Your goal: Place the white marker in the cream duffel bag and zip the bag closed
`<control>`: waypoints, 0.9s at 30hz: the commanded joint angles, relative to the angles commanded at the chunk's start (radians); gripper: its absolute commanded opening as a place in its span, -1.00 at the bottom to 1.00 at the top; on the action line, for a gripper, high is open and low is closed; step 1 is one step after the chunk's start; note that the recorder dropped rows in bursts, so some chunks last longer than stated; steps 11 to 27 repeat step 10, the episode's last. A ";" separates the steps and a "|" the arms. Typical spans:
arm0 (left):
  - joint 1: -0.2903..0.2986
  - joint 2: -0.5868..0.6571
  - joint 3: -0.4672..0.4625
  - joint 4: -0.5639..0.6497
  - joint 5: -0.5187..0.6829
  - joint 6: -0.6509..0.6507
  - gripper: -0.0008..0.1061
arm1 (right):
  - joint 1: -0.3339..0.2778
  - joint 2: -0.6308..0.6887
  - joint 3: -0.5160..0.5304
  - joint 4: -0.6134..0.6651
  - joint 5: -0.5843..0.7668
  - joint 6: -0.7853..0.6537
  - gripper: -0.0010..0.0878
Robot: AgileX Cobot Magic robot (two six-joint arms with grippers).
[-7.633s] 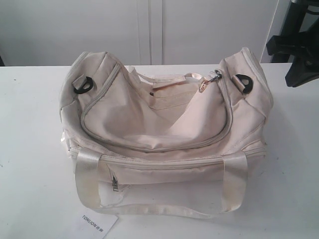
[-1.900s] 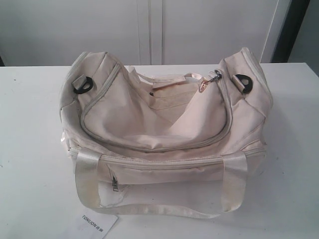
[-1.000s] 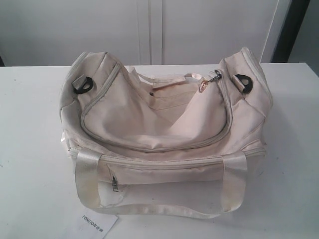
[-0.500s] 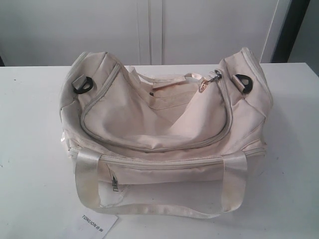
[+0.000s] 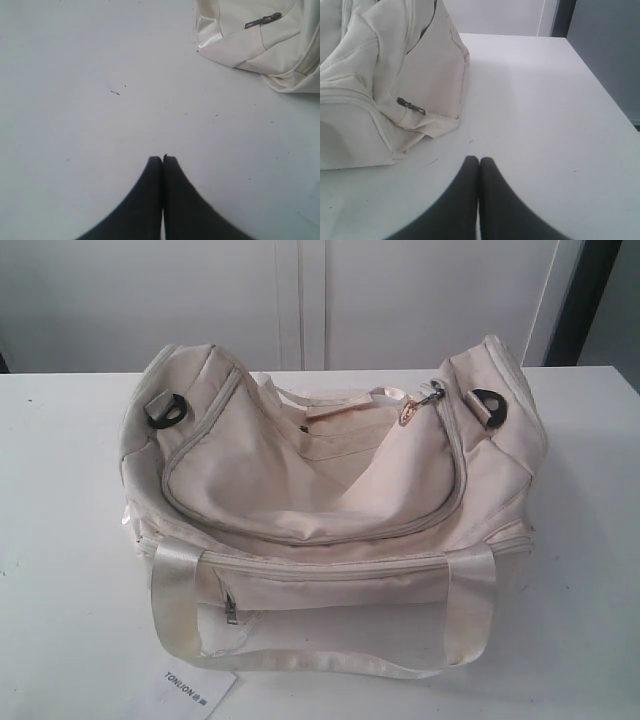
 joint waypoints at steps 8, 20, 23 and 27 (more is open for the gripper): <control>0.000 0.000 0.000 0.000 0.000 0.000 -0.99 | 0.000 0.000 0.000 0.004 0.000 0.000 -0.98; 0.000 0.000 0.000 0.000 0.000 0.000 -0.99 | 0.000 0.000 0.000 0.004 0.000 0.000 -0.98; 0.000 0.000 0.000 0.000 0.000 0.000 -0.99 | 0.000 0.000 0.000 0.004 0.000 0.000 -0.98; 0.000 0.000 0.000 0.000 0.000 0.000 -0.99 | 0.000 0.000 0.000 0.004 0.000 0.000 -0.98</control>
